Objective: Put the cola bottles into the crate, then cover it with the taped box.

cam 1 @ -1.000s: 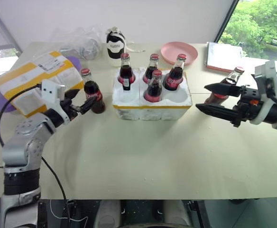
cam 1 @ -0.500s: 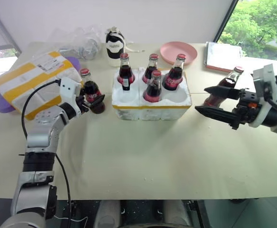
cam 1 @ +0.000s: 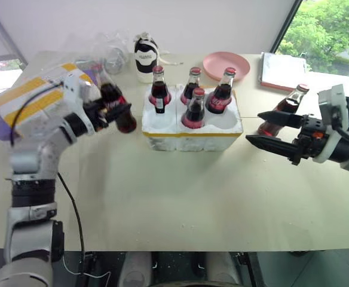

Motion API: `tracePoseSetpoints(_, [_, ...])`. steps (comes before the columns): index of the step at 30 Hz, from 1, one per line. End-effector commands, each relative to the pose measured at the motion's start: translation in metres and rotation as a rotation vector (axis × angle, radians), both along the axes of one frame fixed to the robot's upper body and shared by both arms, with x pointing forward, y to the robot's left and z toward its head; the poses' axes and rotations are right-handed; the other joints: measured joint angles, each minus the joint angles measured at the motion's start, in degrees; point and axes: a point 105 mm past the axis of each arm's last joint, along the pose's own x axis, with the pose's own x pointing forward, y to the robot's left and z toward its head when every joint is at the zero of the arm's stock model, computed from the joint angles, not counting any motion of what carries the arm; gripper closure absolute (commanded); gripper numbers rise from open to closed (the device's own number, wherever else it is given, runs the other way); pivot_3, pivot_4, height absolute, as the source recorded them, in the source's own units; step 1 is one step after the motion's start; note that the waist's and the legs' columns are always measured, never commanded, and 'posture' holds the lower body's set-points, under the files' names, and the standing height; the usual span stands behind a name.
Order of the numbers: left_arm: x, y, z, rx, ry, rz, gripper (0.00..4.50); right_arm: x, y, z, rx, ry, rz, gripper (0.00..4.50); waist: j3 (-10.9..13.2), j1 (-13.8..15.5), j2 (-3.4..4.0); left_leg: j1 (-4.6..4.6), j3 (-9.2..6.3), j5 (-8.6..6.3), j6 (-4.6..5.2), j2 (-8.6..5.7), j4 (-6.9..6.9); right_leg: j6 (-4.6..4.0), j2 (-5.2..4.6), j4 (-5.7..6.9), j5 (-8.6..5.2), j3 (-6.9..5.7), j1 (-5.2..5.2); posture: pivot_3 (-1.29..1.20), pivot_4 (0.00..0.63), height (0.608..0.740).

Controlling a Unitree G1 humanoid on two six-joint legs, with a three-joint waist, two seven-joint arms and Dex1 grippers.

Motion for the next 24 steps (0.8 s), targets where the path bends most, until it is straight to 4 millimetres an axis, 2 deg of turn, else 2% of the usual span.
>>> tracePoseSetpoints(1, [-0.027, -0.016, 0.065, -0.082, -0.181, -0.153, 1.74, -0.005, -0.001, 0.012, 0.007, -0.062, -0.001, 0.0, 0.0, 0.0, 0.0, 0.0, 0.0, 0.02, -0.03, -0.01, 0.0, 0.0, 0.0, 0.0, 0.0, 0.0, 0.01, 0.0, 0.15, 0.74])
tracePoseSetpoints(4, [-0.031, -0.034, 0.079, -0.077, -0.216, -0.226, 1.74, -0.005, -0.002, 0.011, 0.008, -0.062, -0.01, 0.0, -0.01, 0.01, 0.01, 0.01, -0.01, 0.04, -0.07, -0.03, 0.0, 0.01, 0.0, 0.01, 0.0, 0.0, 0.02, 0.0, 0.15, 0.74])
tracePoseSetpoints(6, [-0.027, -0.048, 0.075, -0.053, -0.221, -0.25, 1.74, -0.005, -0.002, 0.011, 0.009, -0.063, -0.016, 0.0, -0.01, -0.02, 0.01, 0.03, 0.0, 0.05, -0.07, -0.03, 0.0, 0.01, 0.0, 0.03, 0.0, 0.0, 0.03, 0.0, 0.15, 0.74])
tracePoseSetpoints(11, [-0.012, -0.068, 0.046, 0.004, -0.181, -0.279, 1.74, -0.007, -0.003, 0.011, 0.014, -0.071, -0.034, 0.0, 0.0, 0.02, 0.0, 0.03, 0.01, 0.06, -0.09, -0.05, 0.02, 0.02, 0.01, 0.02, 0.0, 0.0, 0.04, 0.0, 0.15, 0.74])
tracePoseSetpoints(14, [0.002, -0.073, 0.009, 0.068, -0.122, -0.253, 1.74, -0.009, -0.005, 0.01, 0.022, -0.073, -0.05, 0.0, -0.01, -0.11, 0.01, 0.03, 0.02, 0.06, -0.09, -0.04, 0.0, 0.02, 0.02, 0.0, 0.0, 0.0, 0.02, 0.0, 0.15, 0.74])
tracePoseSetpoints(16, [0.005, -0.074, -0.005, 0.111, -0.112, -0.246, 1.74, -0.009, -0.005, 0.008, 0.029, -0.072, -0.062, 0.0, -0.01, -0.11, 0.02, 0.03, 0.02, 0.06, -0.09, -0.03, -0.02, 0.02, 0.02, 0.01, 0.0, 0.0, 0.02, 0.0, 0.15, 0.74])
tracePoseSetpoints(24, [0.003, -0.074, -0.014, 0.21, -0.145, -0.269, 1.74, -0.009, -0.006, 0.004, 0.037, -0.065, -0.078, 0.0, -0.02, 0.03, -0.01, 0.0, -0.01, -0.04, 0.09, -0.02, 0.03, 0.0, 0.03, -0.06, 0.0, 0.0, 0.06, 0.0, 0.15, 0.74])
